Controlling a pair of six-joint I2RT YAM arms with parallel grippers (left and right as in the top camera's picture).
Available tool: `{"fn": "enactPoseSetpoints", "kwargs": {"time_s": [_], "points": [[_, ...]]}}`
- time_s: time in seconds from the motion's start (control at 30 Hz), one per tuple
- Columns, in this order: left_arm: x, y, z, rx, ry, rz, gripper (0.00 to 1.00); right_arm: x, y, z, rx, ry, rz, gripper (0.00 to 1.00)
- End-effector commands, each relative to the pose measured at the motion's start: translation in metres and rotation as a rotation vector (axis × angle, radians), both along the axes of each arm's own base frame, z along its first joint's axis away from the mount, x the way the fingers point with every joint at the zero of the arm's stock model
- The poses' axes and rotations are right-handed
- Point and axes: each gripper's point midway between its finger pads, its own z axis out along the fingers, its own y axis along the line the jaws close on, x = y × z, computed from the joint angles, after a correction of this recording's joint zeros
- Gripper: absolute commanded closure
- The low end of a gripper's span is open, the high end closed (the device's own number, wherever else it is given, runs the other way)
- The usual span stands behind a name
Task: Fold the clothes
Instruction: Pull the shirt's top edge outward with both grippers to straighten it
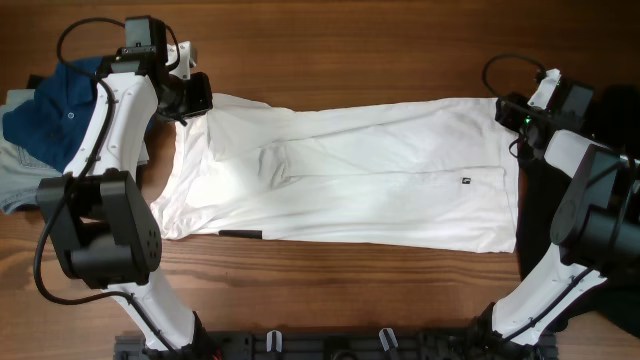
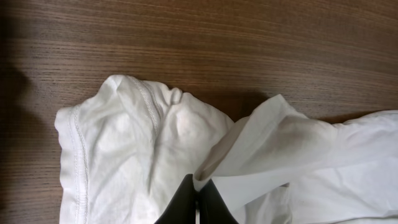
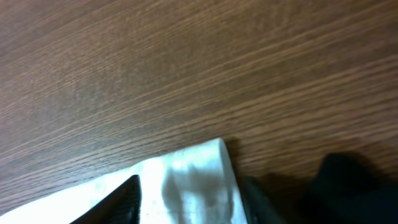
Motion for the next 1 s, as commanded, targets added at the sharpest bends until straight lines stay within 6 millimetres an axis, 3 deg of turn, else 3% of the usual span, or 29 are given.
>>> {"fn": "enactPoseSetpoints", "kwargs": {"time_s": [0.0,0.13,0.27,0.33,0.47,0.57,0.67,0.73,0.97], "points": [[0.000,0.002,0.014,0.015,-0.033,-0.004,0.96,-0.007,0.028,-0.021,0.137,0.029,0.090,0.61],[0.000,0.002,0.014,0.015,-0.033,-0.004,0.96,-0.007,0.039,-0.017,0.190,0.013,0.132,0.71],[0.000,0.002,0.014,0.015,-0.033,-0.004,0.96,-0.006,0.037,-0.014,0.200,0.011,0.108,0.94],[0.000,0.002,0.014,0.015,-0.033,-0.005,0.96,-0.003,0.035,-0.006,0.206,-0.004,0.095,0.96],[-0.006,0.002,0.021,0.015,-0.030,-0.004,0.96,0.003,0.033,0.049,0.208,-0.086,0.066,0.96],[-0.008,0.003,0.039,0.024,-0.069,-0.001,0.96,-0.002,0.035,0.093,0.187,-0.136,0.072,0.96],[-0.009,0.009,0.055,0.064,-0.106,0.014,0.96,-0.014,0.039,0.115,0.183,-0.133,0.075,0.96],[-0.011,0.016,0.057,0.102,-0.106,0.029,0.96,-0.024,0.041,0.114,0.178,-0.094,0.078,0.96],[-0.030,0.032,0.048,0.191,-0.017,0.059,0.96,-0.070,0.013,0.067,0.071,0.185,-0.113,0.96]]}}
